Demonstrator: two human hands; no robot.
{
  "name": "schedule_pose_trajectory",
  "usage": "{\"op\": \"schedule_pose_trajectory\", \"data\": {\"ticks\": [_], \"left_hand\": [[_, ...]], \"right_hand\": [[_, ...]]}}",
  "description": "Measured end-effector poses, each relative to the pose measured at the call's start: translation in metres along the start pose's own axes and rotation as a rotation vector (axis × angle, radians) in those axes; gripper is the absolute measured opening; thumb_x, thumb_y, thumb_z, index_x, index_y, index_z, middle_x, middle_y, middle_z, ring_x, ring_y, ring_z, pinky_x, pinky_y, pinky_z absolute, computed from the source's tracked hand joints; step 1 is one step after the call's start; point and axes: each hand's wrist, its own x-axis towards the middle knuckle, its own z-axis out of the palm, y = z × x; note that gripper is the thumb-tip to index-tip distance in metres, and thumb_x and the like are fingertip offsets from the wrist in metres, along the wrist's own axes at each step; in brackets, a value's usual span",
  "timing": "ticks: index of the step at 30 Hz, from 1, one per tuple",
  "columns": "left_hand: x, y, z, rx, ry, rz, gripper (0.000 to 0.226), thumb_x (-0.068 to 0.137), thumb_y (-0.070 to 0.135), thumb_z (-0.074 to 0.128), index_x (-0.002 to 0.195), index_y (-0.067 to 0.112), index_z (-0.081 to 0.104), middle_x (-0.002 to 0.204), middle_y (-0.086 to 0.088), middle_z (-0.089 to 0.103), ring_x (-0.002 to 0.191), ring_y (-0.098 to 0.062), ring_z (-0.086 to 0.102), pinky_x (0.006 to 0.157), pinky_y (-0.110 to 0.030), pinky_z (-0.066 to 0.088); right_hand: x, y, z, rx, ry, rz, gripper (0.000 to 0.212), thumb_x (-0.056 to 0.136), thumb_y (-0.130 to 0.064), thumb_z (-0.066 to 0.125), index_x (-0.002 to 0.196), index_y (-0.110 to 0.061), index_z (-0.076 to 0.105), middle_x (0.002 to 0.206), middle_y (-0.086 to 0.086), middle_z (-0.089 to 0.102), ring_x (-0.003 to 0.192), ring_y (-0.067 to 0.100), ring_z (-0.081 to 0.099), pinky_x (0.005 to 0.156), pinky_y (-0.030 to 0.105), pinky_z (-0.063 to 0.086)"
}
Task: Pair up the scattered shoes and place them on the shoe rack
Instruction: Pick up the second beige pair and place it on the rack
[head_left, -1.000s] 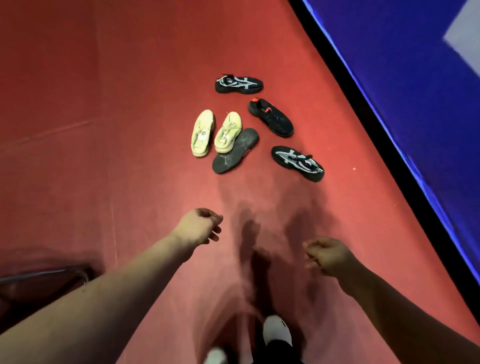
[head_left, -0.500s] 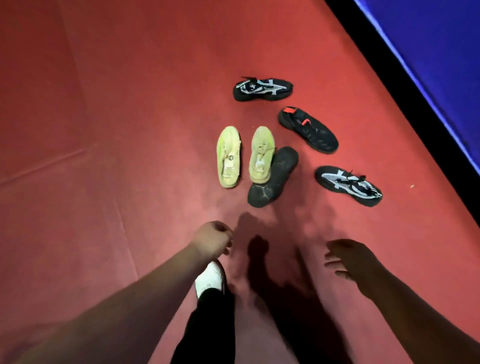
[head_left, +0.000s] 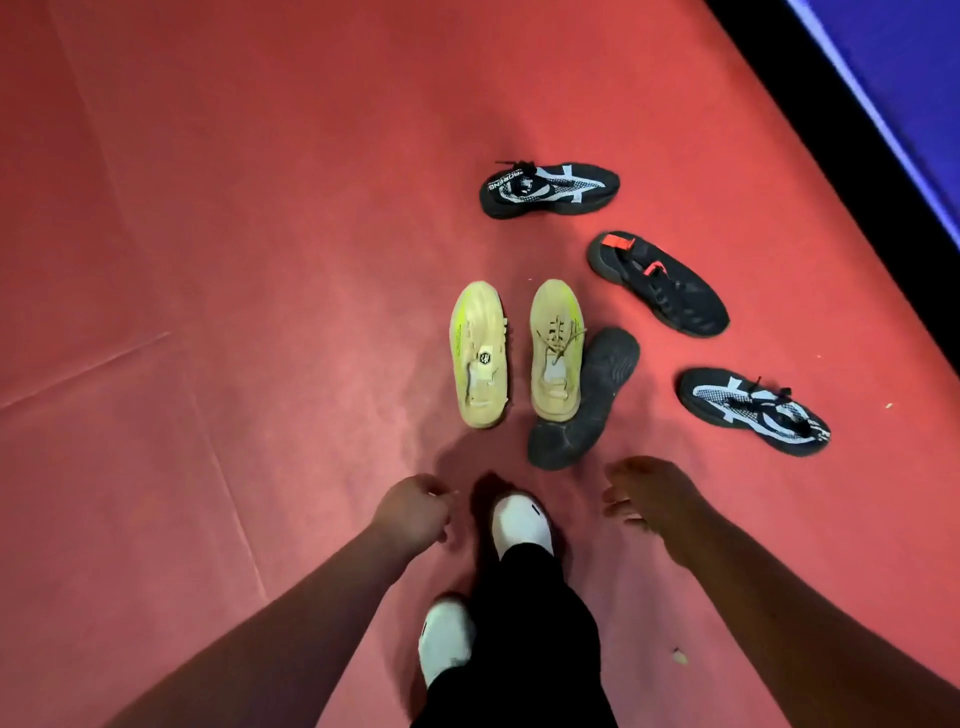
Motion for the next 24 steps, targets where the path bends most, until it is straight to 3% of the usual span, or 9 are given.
{"op": "schedule_pose_trajectory", "data": {"ticks": [2, 5, 9, 12, 15, 17, 20, 22, 24], "left_hand": [[0.04, 0.002, 0.003, -0.008, 0.007, -0.016, 0.014, 0.09, 0.019, 0.053, 0.097, 0.009, 0.06, 0.081, -0.011, 0.065, 0.064, -0.026, 0.06, 0.051, -0.024, 0.04], [0.099, -0.002, 0.011, 0.0, 0.019, -0.067, 0.011, 0.09, 0.02, 0.055, 0.096, 0.011, 0.058, 0.081, -0.011, 0.063, 0.067, -0.027, 0.06, 0.054, -0.025, 0.041], [0.184, 0.008, 0.021, 0.14, -0.004, -0.126, 0.028, 0.089, 0.028, 0.059, 0.104, 0.005, 0.061, 0.091, -0.017, 0.065, 0.088, -0.034, 0.065, 0.062, -0.03, 0.044], [0.228, 0.03, 0.027, -0.036, 0.002, -0.099, 0.023, 0.084, 0.018, 0.065, 0.103, 0.006, 0.06, 0.076, -0.004, 0.056, 0.062, -0.019, 0.058, 0.045, -0.021, 0.037], [0.265, 0.033, 0.033, -0.308, 0.045, -0.112, 0.026, 0.082, -0.008, 0.06, 0.108, -0.01, 0.057, 0.064, -0.007, 0.059, 0.044, -0.015, 0.056, 0.043, -0.019, 0.044], [0.268, 0.031, 0.035, -0.352, 0.088, -0.133, 0.02, 0.082, -0.009, 0.058, 0.101, -0.01, 0.059, 0.055, -0.007, 0.06, 0.047, -0.021, 0.055, 0.045, -0.021, 0.045], [0.241, 0.041, 0.035, -0.447, 0.084, -0.143, 0.009, 0.087, -0.005, 0.054, 0.094, -0.003, 0.059, 0.06, -0.009, 0.057, 0.042, -0.013, 0.055, 0.039, -0.015, 0.045], [0.212, 0.057, 0.033, -0.493, 0.068, -0.171, 0.009, 0.089, -0.003, 0.051, 0.093, -0.001, 0.059, 0.067, -0.011, 0.056, 0.045, -0.014, 0.056, 0.043, -0.018, 0.048], [0.177, 0.073, 0.024, -0.491, 0.054, -0.214, 0.012, 0.09, 0.003, 0.049, 0.083, 0.005, 0.059, 0.07, -0.01, 0.057, 0.056, -0.02, 0.059, 0.052, -0.024, 0.049]], "right_hand": [[0.036, -0.004, 0.015, -0.007, -0.001, -0.001, 0.018, 0.091, -0.019, 0.057, 0.074, -0.011, 0.058, 0.075, 0.014, 0.061, 0.068, 0.027, 0.058, 0.055, 0.023, 0.039], [0.093, -0.002, 0.037, 0.006, -0.013, 0.021, 0.022, 0.091, -0.026, 0.06, 0.073, -0.013, 0.058, 0.069, 0.01, 0.06, 0.061, 0.024, 0.057, 0.057, 0.026, 0.039], [0.167, -0.003, 0.058, 0.138, -0.025, 0.082, 0.026, 0.089, -0.034, 0.062, 0.075, -0.012, 0.057, 0.072, 0.009, 0.059, 0.058, 0.021, 0.056, 0.05, 0.023, 0.039], [0.204, -0.005, 0.068, 0.285, 0.015, 0.12, 0.032, 0.079, -0.041, 0.071, 0.082, -0.012, 0.059, 0.083, 0.013, 0.069, 0.071, 0.028, 0.066, 0.055, 0.028, 0.047], [0.223, -0.005, 0.069, 0.416, 0.082, 0.112, 0.024, 0.076, -0.024, 0.078, 0.089, -0.01, 0.063, 0.088, 0.019, 0.07, 0.063, 0.028, 0.064, 0.053, 0.029, 0.051], [0.219, -0.008, 0.062, 0.462, 0.039, 0.137, 0.023, 0.078, -0.022, 0.075, 0.09, -0.006, 0.064, 0.081, 0.019, 0.069, 0.06, 0.026, 0.062, 0.05, 0.026, 0.049], [0.19, -0.02, 0.047, 0.569, -0.05, 0.122, 0.025, 0.079, -0.022, 0.073, 0.093, -0.002, 0.066, 0.081, 0.018, 0.069, 0.06, 0.024, 0.061, 0.054, 0.028, 0.047], [0.158, -0.031, 0.034, 0.652, -0.097, 0.106, 0.034, 0.078, -0.02, 0.073, 0.102, 0.002, 0.066, 0.086, 0.017, 0.07, 0.062, 0.022, 0.063, 0.055, 0.028, 0.048], [0.119, -0.043, 0.025, 0.689, -0.129, 0.117, 0.028, 0.083, -0.016, 0.069, 0.105, 0.002, 0.064, 0.086, 0.015, 0.069, 0.056, 0.015, 0.065, 0.048, 0.023, 0.048]]}}
